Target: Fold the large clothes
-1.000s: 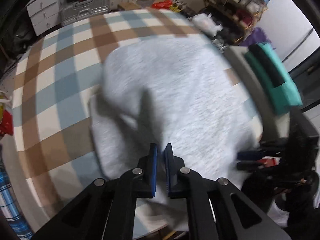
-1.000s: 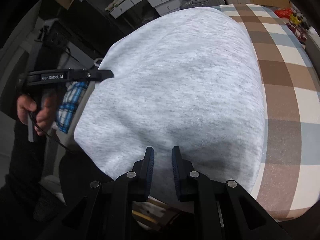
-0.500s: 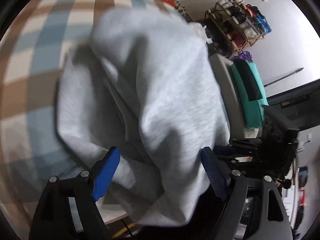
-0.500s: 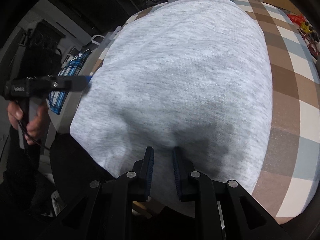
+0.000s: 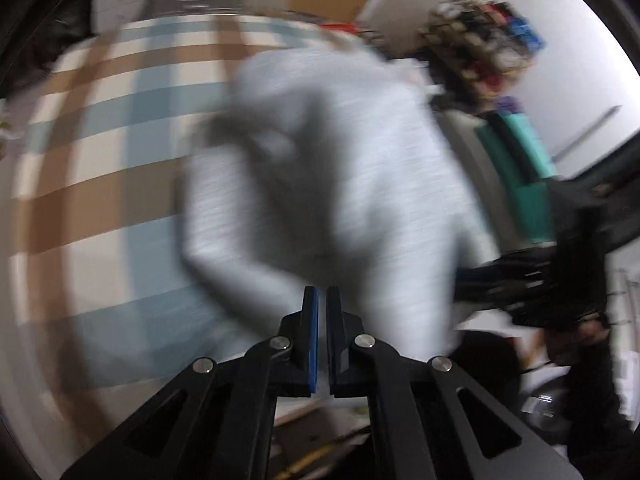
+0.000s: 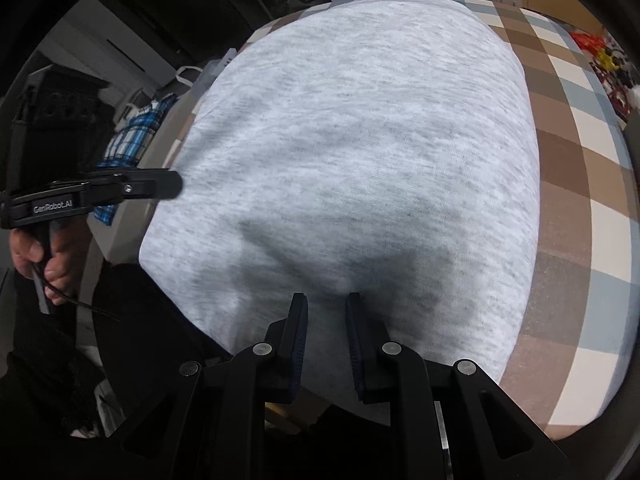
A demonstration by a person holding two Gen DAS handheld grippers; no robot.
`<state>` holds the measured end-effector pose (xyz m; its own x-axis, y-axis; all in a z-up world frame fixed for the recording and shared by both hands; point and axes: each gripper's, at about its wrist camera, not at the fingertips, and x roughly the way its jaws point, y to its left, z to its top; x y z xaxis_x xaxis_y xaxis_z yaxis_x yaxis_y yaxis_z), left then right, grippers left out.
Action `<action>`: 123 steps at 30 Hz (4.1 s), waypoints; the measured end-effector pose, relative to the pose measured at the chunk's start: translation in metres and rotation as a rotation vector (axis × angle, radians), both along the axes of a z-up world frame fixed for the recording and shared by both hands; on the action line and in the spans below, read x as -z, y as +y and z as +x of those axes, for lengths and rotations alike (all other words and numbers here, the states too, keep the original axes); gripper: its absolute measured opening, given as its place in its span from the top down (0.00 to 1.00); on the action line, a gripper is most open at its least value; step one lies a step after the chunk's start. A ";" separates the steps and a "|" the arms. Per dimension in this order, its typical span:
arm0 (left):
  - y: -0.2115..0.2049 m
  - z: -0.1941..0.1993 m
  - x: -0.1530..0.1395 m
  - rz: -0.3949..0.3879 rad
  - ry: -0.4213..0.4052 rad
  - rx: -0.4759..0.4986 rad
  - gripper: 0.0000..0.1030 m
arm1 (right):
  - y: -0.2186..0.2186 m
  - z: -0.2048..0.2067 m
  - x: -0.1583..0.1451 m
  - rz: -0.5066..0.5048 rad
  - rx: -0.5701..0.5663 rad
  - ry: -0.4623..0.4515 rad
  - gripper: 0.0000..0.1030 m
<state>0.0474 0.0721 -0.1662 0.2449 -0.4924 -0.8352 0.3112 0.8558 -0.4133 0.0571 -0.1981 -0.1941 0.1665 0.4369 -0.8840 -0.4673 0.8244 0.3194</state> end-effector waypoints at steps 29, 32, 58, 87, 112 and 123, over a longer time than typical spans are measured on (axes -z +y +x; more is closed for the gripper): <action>-0.050 -0.001 0.059 -0.136 -0.064 -0.070 0.19 | 0.130 0.191 0.013 -0.409 -0.006 -0.128 0.75; -0.037 -0.012 0.049 -0.178 -0.060 -0.072 0.19 | 0.120 0.190 -0.010 -0.343 -0.003 -0.134 0.79; -0.067 -0.014 0.050 -0.254 -0.121 0.110 0.20 | -0.073 0.046 -0.001 0.200 0.119 0.229 1.00; -0.063 -0.024 0.042 -0.233 -0.102 0.087 0.20 | 0.138 0.151 -0.018 -0.320 -0.168 -0.226 1.00; -0.066 -0.027 0.035 -0.152 -0.176 0.111 0.19 | 0.030 0.117 -0.033 -0.379 -0.037 -0.221 0.73; -0.032 -0.027 -0.038 -0.343 -0.306 0.117 0.19 | -0.023 0.099 -0.058 -0.035 0.103 -0.134 0.72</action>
